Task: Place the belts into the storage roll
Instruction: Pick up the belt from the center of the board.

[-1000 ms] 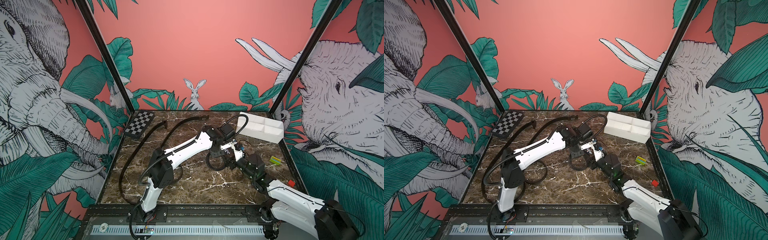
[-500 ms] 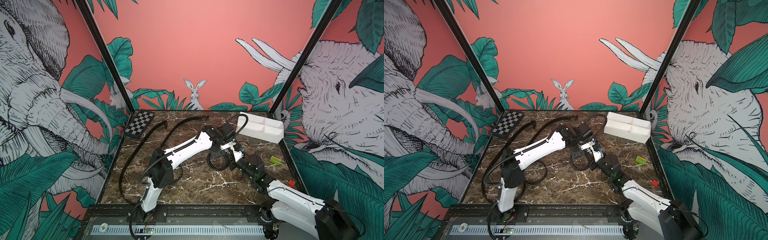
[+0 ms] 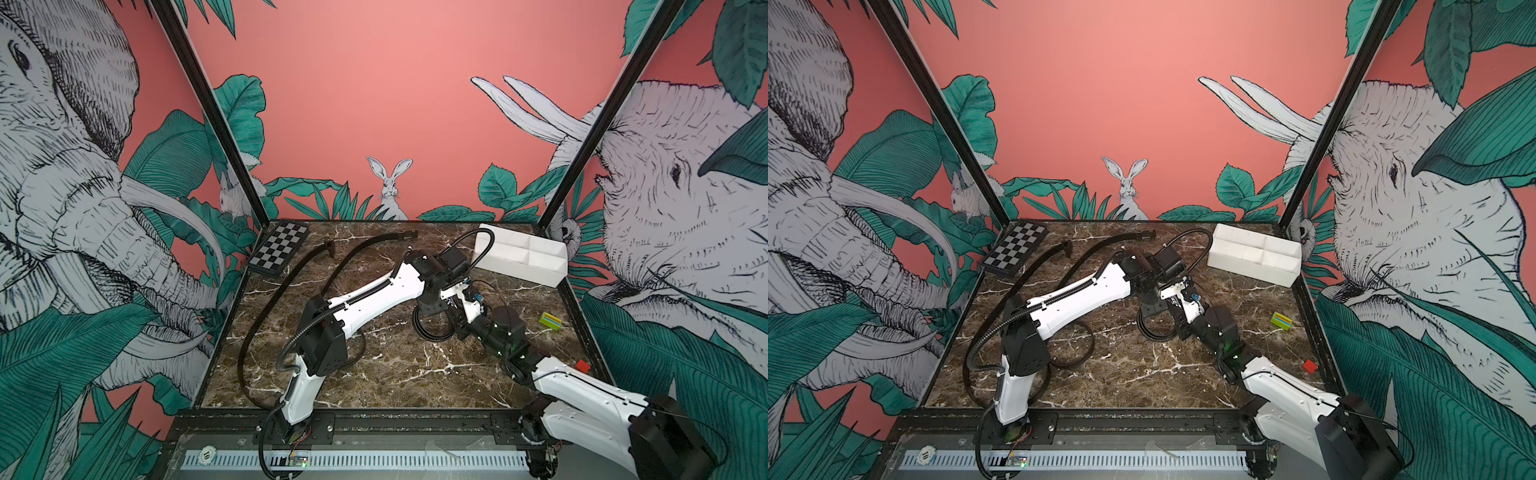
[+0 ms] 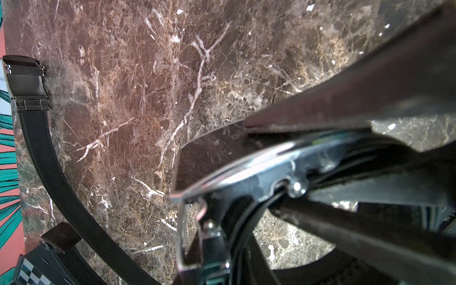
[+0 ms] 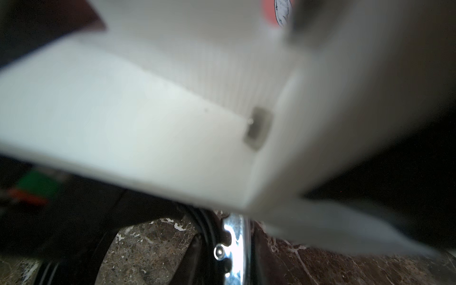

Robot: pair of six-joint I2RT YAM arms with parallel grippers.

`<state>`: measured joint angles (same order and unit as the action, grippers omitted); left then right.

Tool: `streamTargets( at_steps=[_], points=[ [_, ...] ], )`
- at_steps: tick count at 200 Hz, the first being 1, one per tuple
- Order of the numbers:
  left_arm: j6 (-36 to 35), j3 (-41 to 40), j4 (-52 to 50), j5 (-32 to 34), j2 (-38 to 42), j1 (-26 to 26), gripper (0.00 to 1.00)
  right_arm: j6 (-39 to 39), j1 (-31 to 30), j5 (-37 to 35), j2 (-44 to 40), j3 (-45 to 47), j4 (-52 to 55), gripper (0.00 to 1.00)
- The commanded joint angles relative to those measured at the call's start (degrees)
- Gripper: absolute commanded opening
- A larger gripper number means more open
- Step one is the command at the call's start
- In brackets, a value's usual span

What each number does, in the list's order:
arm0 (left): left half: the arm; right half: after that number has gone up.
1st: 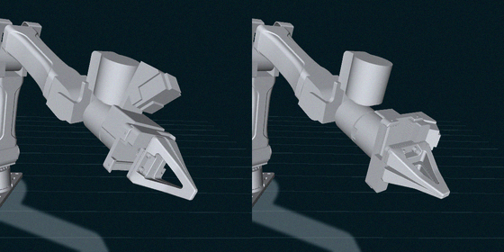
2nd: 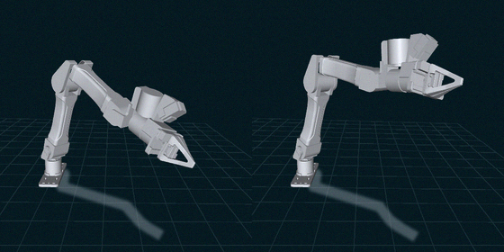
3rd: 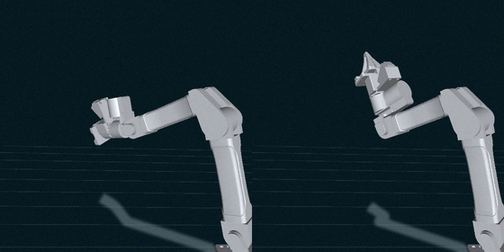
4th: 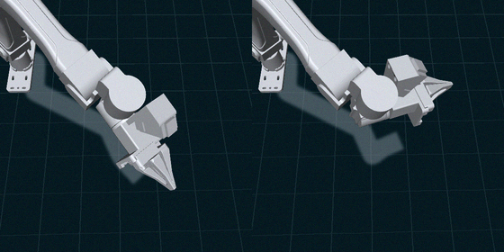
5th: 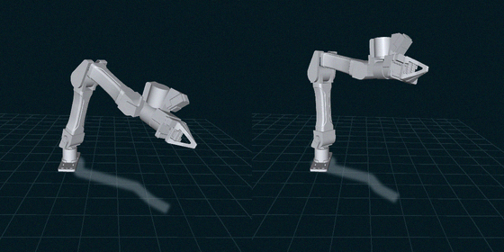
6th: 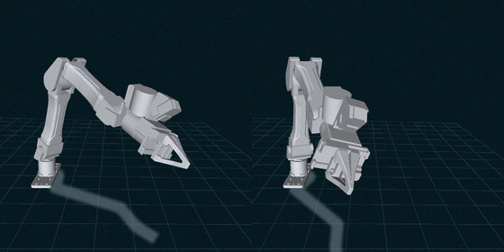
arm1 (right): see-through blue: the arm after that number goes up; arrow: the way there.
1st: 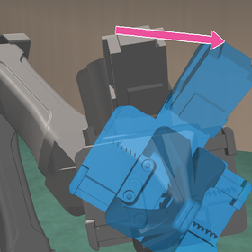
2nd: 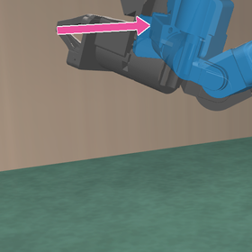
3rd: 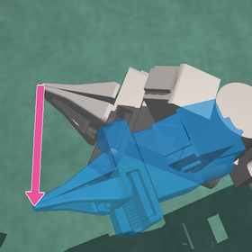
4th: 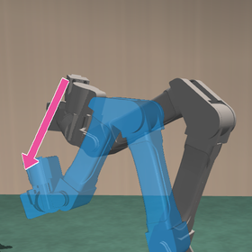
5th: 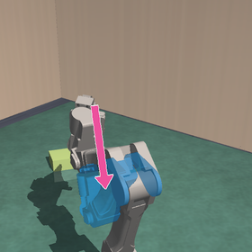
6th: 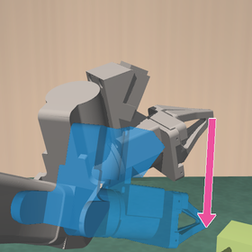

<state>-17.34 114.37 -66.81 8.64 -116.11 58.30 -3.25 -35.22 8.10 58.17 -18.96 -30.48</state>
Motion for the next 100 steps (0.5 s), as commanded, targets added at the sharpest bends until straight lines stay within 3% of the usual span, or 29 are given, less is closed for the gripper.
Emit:
streamTargets(
  at_steps=[1,32,74,100],
  points=[
    [0.7,2.0,2.7,-2.7,7.4,0.9,0.0,0.7,-0.9,-0.1,1.3,-0.6,5.9,0.0],
    [1.8,0.1,4.1,-2.4,7.8,0.9,0.03,0.3,-1.0,-1.5,0.4,-1.3,7.3,0.0],
    [4.2,-2.3,6.1,-2.1,8.1,0.9,0.35,-0.8,-1.0,-4.9,-1.3,-1.7,10.1,0.0],
    [5.4,-3.1,7.7,-2.8,8.9,0.8,0.47,-1.1,-0.9,-7.8,-2.8,-1.6,12.5,0.0]
  ],
)
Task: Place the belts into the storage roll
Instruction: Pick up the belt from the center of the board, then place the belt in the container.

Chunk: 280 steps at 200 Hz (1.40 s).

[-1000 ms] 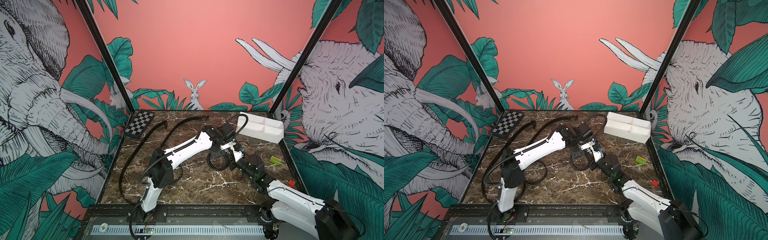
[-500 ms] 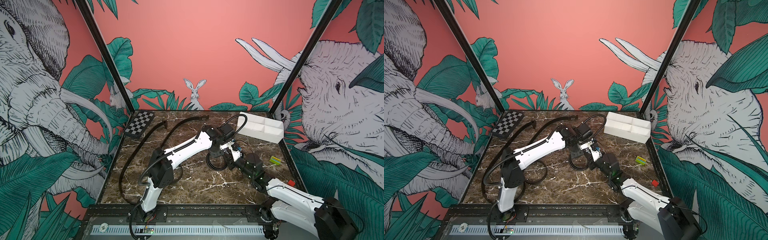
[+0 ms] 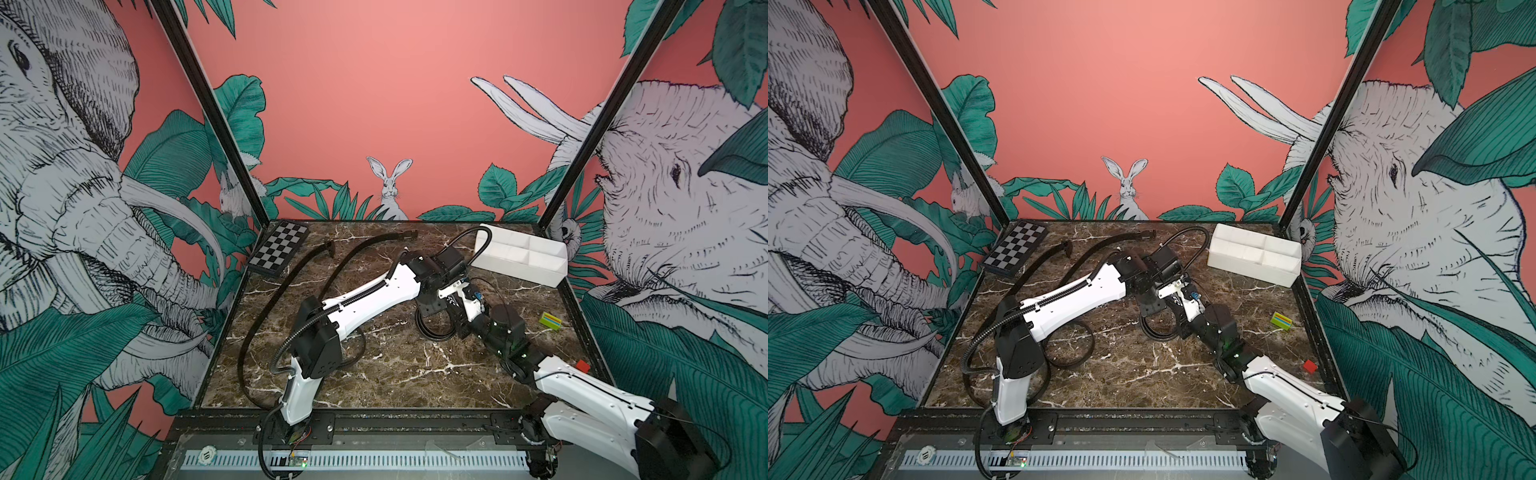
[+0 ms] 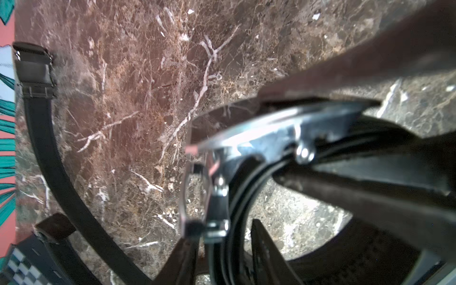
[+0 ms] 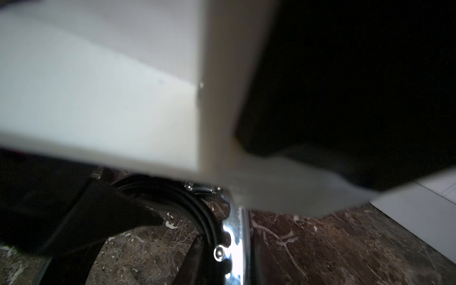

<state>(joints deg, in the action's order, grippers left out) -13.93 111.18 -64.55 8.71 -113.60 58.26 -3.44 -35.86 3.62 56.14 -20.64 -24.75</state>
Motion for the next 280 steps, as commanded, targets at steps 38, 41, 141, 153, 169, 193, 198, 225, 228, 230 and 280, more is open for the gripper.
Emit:
streamTargets(
  at_steps=[38,41,141,153,169,193,198,225,228,230,280],
  points=[
    [5.2,-2.7,10.6,-6.1,9.8,0.3,0.68,-0.4,-0.3,-6.5,-2.4,0.1,10.0,0.0],
    [5.4,-3.0,11.2,-6.5,10.2,0.2,0.7,-0.3,-0.3,-6.8,-2.5,0.1,10.3,0.0],
    [17.1,-21.9,27.9,-11.0,22.6,-9.3,0.99,7.3,0.7,-21.5,1.1,-11.8,21.7,0.0],
    [18.7,-26.6,30.1,-10.8,24.2,-10.9,0.99,7.8,2.1,-22.4,3.3,-14.8,22.9,0.0],
    [20.4,-31.5,32.4,-10.8,26.0,-12.8,0.99,8.0,4.2,-23.7,6.2,-19.7,25.0,0.0],
    [21.5,-36.3,34.6,-11.3,27.7,-14.5,0.99,10.3,7.5,-24.6,10.9,-28.0,28.3,0.0],
    [21.6,-37.0,34.8,-11.2,27.9,-14.6,0.99,11.0,8.2,-24.8,12.2,-29.9,28.9,0.0],
    [21.2,-39.6,35.6,-11.0,28.6,-15.4,0.99,14.2,12.0,-26.1,19.2,-40.6,33.1,0.0],
    [21.3,-39.9,35.7,-11.0,28.6,-15.5,0.99,14.7,12.3,-26.4,20.0,-41.6,33.2,0.0],
    [21.3,-40.0,35.9,-11.1,28.7,-15.5,0.99,15.0,12.4,-26.6,20.5,-42.4,33.3,0.0],
    [21.7,-43.3,37.3,-12.7,30.1,-16.2,0.99,22.7,17.4,-27.0,33.4,-58.3,32.9,0.0]
  ],
)
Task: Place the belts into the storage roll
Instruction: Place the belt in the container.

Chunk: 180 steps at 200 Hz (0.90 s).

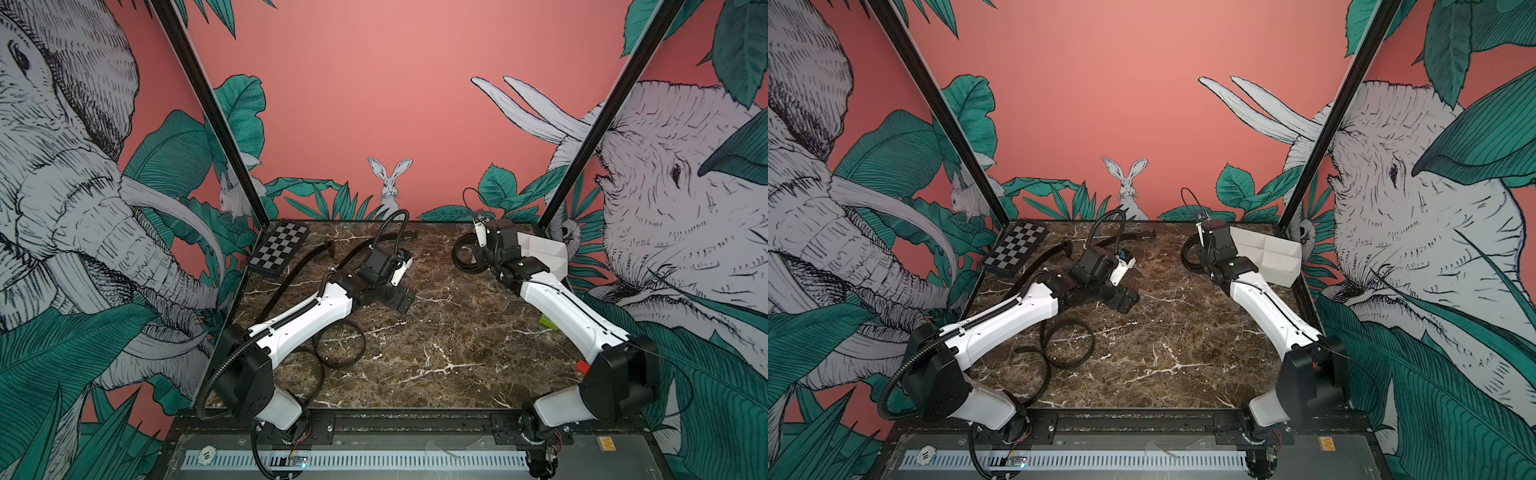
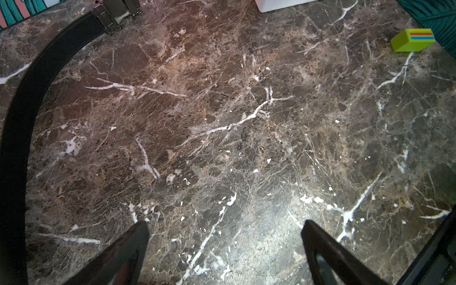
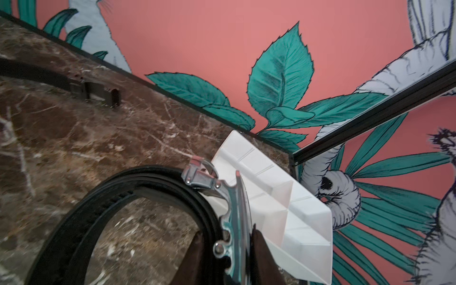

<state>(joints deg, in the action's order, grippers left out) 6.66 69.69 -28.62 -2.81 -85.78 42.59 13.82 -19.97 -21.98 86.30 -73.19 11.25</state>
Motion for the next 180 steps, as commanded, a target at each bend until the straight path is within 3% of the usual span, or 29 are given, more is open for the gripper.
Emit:
streamTargets(
  at_steps=[1,49,100,180],
  points=[
    [1.1,-1.9,1.4,-1.3,2.3,-0.5,0.99,5.6,1.6,-1.4,3.4,-6.1,-3.2,0.0],
    [1.0,-4.3,2.1,-1.9,3.1,-0.9,0.99,14.0,6.0,1.9,14.1,-13.3,-13.5,0.0],
    [1.9,-5.1,2.6,-2.8,2.9,-1.5,0.99,17.2,12.5,4.0,23.7,-20.6,-19.2,0.0],
    [2.8,-3.8,3.9,-4.3,0.2,-1.8,0.99,20.5,21.7,-4.5,18.7,-12.1,-23.5,0.0]
  ],
)
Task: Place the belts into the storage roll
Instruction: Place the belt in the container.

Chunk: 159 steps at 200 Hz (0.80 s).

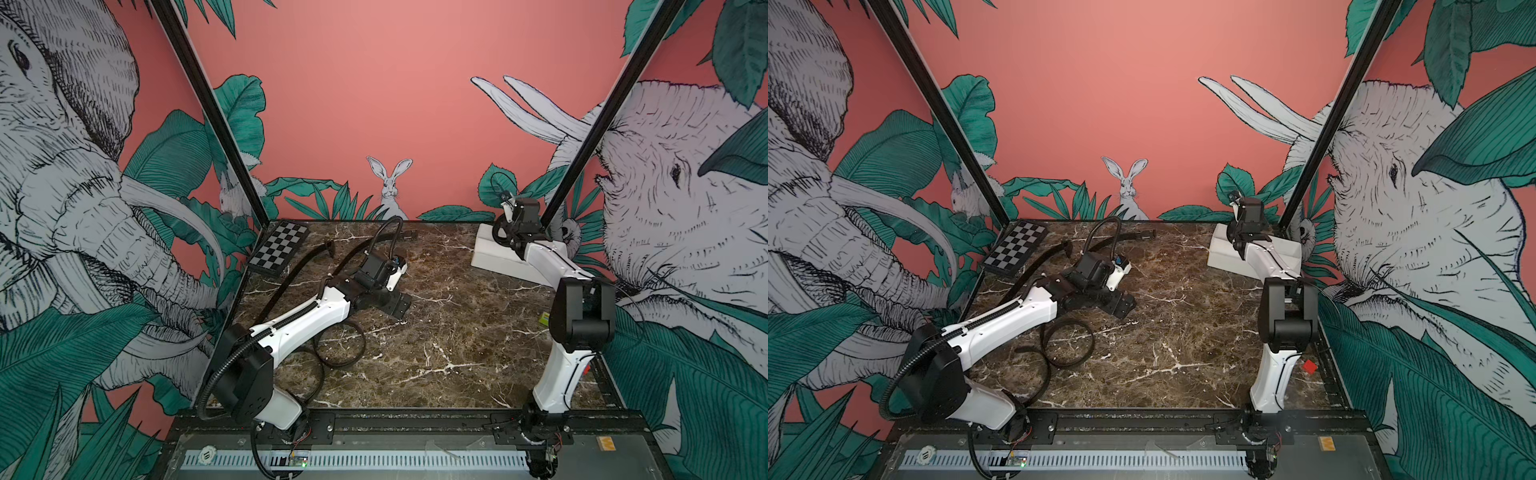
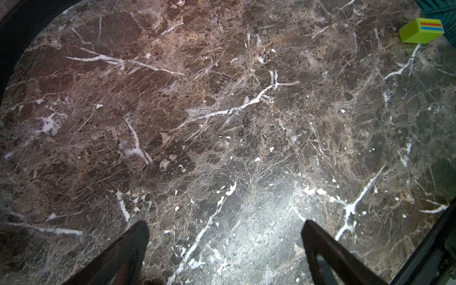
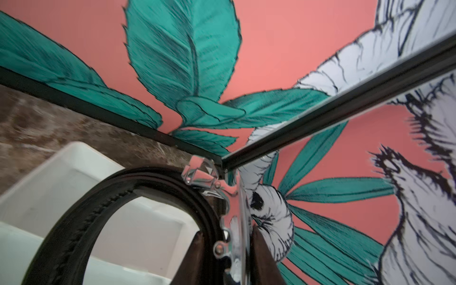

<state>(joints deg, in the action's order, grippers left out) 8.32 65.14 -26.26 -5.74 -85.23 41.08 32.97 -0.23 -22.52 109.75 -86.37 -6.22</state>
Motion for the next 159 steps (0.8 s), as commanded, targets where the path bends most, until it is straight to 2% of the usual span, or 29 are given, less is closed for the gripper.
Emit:
streamTargets(
  at_steps=[1,62,79,108,159],
  points=[
    [1.1,0.8,1.6,-1.4,-0.4,-0.3,0.99,1.4,2.0,-4.0,-4.9,1.1,-6.0,0.0],
    [1.4,2.5,3.8,-3.5,-3.7,-0.3,0.99,0.9,7.5,-5.4,-7.0,2.1,-3.8,0.0],
    [1.1,2.7,3.9,-3.6,-4.1,-0.3,0.99,2.9,9.1,-3.2,-7.3,3.3,-4.4,0.0],
    [0.7,2.7,4.3,-3.6,-4.9,-0.6,0.99,7.8,12.3,4.7,-9.2,10.4,-13.1,0.0],
    [0.0,3.8,3.9,-4.6,-6.5,-0.6,0.99,6.9,16.7,11.1,-9.8,14.2,-15.2,0.0]
  ],
)
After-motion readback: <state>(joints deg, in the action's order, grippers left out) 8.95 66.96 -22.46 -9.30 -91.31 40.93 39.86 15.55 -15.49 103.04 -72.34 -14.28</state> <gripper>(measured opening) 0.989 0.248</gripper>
